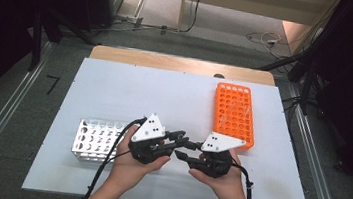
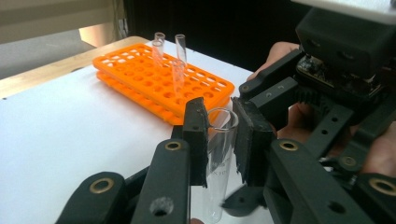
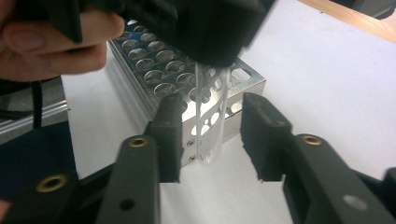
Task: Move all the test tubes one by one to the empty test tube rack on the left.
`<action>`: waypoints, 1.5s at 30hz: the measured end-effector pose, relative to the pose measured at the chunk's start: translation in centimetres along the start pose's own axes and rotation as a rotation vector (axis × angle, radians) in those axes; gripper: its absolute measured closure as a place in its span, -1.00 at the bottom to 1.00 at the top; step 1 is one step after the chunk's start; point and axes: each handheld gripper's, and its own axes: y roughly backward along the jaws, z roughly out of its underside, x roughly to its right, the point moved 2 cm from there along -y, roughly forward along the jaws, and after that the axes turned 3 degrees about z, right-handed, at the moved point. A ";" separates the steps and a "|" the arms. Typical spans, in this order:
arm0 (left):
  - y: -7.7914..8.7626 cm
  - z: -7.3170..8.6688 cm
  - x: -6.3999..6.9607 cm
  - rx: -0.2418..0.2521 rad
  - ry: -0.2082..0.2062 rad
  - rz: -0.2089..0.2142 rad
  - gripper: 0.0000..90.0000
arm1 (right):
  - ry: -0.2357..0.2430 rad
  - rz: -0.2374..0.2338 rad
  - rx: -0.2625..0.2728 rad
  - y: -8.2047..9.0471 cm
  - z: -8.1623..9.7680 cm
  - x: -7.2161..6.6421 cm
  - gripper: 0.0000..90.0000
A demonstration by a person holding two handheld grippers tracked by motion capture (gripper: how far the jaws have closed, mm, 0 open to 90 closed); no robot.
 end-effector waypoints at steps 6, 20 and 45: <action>1.0 -0.9 -1.0 0.016 -0.007 -0.029 0.68 | -0.025 -0.013 0.041 0.9 0.1 1.3 -0.18; 3.0 -2.2 -3.7 0.035 -0.022 -0.098 0.69 | -0.085 0.033 0.089 3.3 1.3 4.8 -1.00; 2.6 -0.7 -6.6 0.022 0.016 -0.162 0.69 | -0.124 0.105 0.096 5.3 3.3 7.1 -1.00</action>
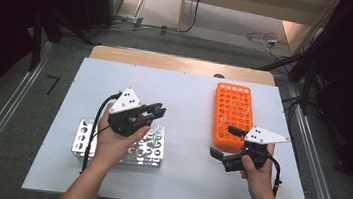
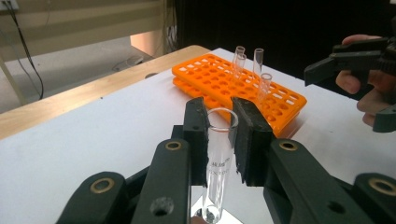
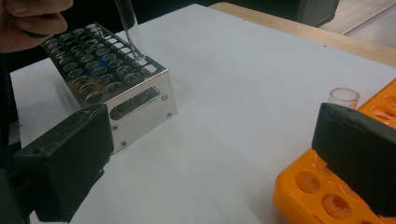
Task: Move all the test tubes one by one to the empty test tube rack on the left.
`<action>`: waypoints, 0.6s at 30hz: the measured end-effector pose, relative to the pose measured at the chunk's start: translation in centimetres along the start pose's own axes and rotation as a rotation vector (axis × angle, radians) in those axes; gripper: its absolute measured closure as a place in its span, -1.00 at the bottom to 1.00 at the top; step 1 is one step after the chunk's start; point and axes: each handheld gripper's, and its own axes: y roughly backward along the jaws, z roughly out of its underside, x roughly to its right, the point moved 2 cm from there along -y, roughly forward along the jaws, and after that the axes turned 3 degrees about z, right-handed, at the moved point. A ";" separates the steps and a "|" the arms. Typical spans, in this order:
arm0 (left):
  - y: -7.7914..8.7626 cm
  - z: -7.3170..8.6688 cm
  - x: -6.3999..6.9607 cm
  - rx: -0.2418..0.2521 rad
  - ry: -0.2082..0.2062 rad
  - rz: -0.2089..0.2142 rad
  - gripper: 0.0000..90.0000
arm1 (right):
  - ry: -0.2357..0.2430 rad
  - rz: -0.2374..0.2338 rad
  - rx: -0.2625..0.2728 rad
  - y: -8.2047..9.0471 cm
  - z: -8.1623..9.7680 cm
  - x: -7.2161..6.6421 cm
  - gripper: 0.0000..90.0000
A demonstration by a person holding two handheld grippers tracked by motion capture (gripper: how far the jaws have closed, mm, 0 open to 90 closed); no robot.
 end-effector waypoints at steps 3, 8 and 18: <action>-0.4 0.4 -0.1 -0.012 0.006 -0.004 0.69 | -0.002 -0.001 0.001 0.0 0.0 0.0 -1.00; -0.9 1.0 -0.3 -0.019 0.006 -0.009 0.69 | -0.007 -0.002 0.005 0.1 0.0 0.0 -1.00; -1.6 1.8 -0.3 -0.045 0.008 -0.011 0.69 | -0.010 -0.005 0.010 0.2 -0.1 0.1 -1.00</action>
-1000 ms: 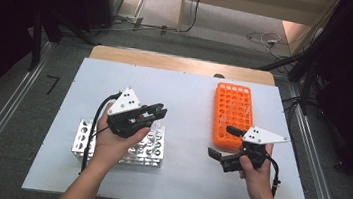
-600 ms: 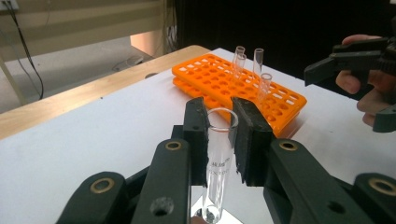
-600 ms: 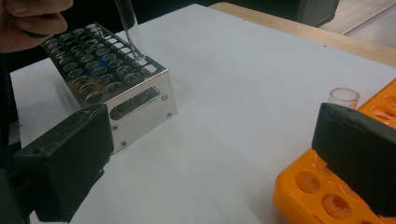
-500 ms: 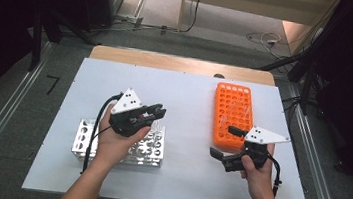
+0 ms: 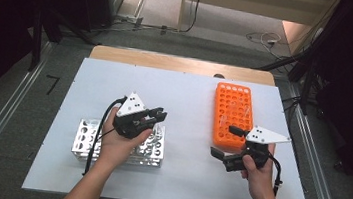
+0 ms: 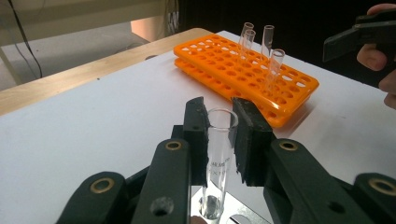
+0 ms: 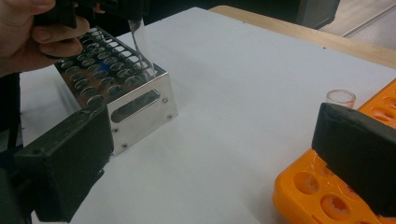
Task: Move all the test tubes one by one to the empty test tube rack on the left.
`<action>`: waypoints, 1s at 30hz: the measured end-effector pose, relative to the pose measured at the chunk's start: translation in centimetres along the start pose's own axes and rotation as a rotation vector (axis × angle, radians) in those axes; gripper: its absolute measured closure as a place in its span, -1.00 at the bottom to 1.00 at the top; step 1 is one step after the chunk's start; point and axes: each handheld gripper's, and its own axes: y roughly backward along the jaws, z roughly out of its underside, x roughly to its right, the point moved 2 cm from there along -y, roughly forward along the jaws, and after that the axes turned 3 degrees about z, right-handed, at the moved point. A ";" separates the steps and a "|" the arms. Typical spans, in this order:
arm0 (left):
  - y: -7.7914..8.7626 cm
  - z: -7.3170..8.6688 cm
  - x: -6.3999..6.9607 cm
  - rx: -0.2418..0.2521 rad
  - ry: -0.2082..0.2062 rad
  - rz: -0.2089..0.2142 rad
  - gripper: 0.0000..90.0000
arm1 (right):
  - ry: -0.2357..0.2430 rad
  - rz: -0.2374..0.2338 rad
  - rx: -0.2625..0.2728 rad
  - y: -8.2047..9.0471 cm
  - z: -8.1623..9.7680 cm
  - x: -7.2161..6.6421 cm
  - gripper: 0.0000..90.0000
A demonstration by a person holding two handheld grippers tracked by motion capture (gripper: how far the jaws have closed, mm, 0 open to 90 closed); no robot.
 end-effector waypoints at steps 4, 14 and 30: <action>-0.1 0.2 0.1 -0.009 0.000 -0.003 0.69 | -0.001 -0.001 0.001 0.0 0.0 0.0 -1.00; -0.5 0.8 0.2 -0.048 -0.010 -0.012 0.69 | 0.001 -0.003 0.001 -0.1 0.0 0.0 -1.00; -1.2 1.6 0.6 -0.138 -0.035 -0.023 0.68 | 0.003 -0.003 0.000 -0.1 0.0 0.1 -1.00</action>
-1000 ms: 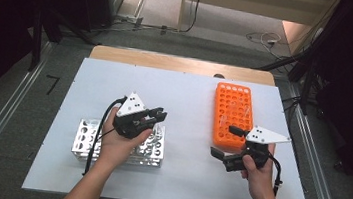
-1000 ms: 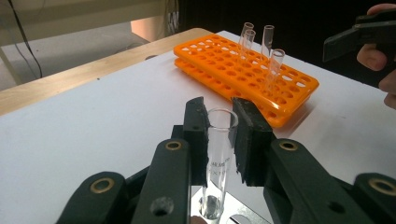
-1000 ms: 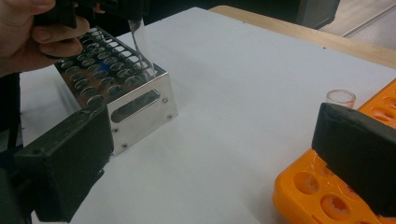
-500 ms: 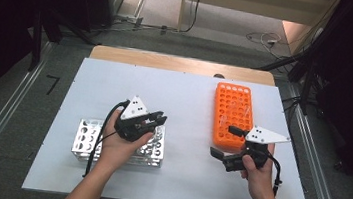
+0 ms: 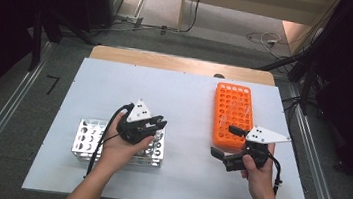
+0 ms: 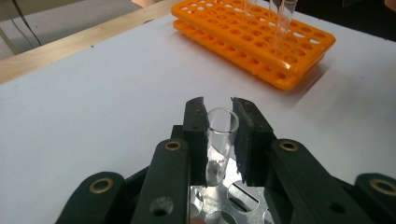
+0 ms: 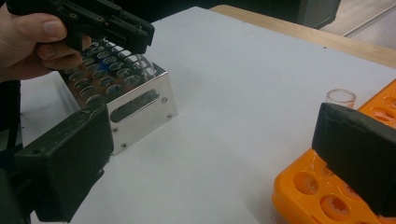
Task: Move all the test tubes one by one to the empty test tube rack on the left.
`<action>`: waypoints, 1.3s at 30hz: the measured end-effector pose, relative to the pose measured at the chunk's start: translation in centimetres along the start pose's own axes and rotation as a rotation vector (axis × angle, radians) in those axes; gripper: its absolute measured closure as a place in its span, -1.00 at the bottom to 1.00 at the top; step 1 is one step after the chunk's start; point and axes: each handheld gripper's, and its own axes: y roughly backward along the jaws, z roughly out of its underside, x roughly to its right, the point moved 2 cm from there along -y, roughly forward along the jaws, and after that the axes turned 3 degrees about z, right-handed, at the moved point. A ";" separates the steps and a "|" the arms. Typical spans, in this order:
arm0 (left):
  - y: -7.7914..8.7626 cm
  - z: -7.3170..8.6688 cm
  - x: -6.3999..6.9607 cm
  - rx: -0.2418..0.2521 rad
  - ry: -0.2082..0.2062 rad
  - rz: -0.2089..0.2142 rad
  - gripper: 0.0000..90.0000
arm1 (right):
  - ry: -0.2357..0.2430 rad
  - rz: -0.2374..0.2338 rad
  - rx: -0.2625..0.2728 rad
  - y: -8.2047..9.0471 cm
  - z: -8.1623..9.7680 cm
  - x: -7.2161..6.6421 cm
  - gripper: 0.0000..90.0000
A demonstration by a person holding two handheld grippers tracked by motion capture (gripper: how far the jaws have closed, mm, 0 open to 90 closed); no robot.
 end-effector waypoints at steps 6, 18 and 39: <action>-0.3 0.1 0.0 -0.043 0.008 0.004 0.66 | -0.004 0.006 0.003 0.2 0.0 0.2 -1.00; -0.2 0.1 -0.1 -0.055 0.030 0.006 0.49 | -0.012 0.014 0.008 0.5 0.0 0.5 -1.00; 3.3 -0.2 0.1 0.149 0.111 0.097 -0.98 | -0.097 0.199 0.014 2.2 0.2 5.7 -1.00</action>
